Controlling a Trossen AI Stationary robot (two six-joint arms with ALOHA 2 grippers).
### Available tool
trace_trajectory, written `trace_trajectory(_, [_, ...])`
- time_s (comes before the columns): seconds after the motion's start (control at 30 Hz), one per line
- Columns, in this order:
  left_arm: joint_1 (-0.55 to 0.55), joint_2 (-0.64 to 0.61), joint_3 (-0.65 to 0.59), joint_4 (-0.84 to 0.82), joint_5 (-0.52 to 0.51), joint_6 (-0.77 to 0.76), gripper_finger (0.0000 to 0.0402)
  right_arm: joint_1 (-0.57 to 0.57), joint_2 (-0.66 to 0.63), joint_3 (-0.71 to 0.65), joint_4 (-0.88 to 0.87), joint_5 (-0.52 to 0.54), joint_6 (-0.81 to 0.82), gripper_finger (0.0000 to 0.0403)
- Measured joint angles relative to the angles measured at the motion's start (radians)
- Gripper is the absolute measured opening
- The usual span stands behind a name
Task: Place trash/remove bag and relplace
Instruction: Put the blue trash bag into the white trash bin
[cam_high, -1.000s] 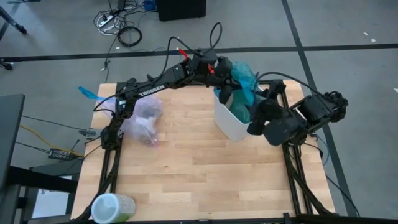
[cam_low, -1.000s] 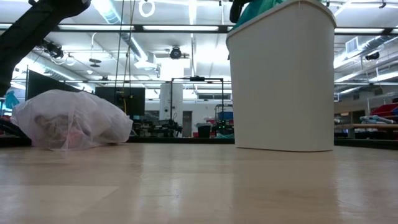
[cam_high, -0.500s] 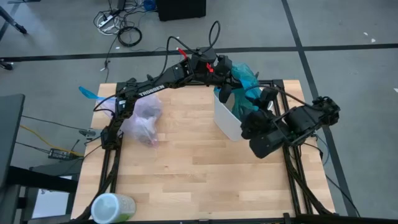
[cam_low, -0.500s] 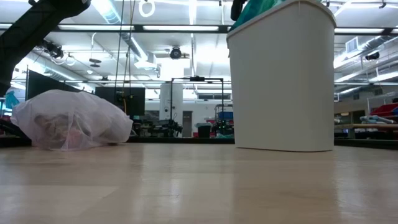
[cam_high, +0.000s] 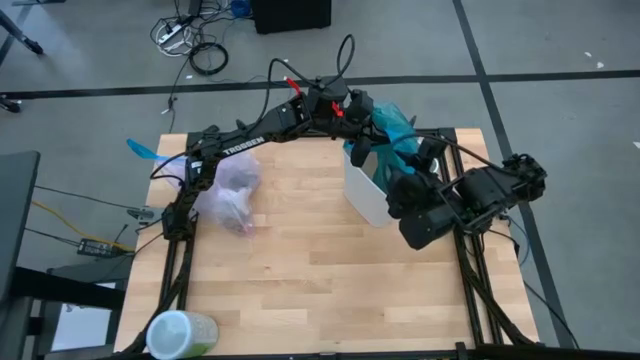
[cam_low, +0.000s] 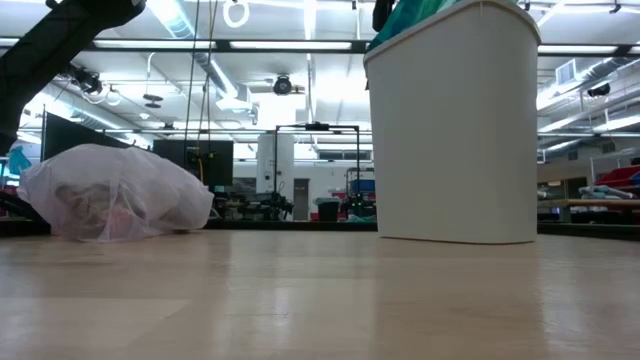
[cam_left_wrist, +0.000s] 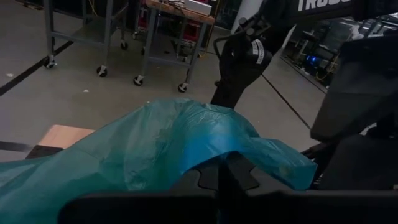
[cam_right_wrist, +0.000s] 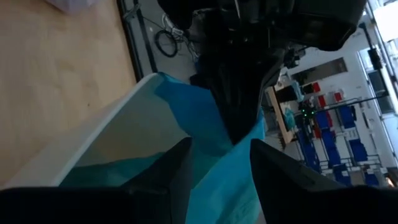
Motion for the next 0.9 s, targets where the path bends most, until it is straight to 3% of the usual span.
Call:
trace_trajectory(0.53, [-0.002, 0.0, 0.0, 0.002, 0.028, -0.025, 0.0003, -0.089, 0.0, 0.0, 0.0, -0.028, -0.014, 0.0139])
trace_trajectory(0.63, [-0.002, 0.0, 0.0, 0.002, 0.035, -0.025, 0.0003, -0.09, 0.0, 0.0, 0.0, 0.021, -0.033, 0.0115])
trace_trajectory(0.9, [-0.006, 0.0, 0.0, 0.001, 0.037, -0.025, 0.0003, -0.113, 0.0, 0.0, -0.001, 0.014, -0.081, 0.0007])
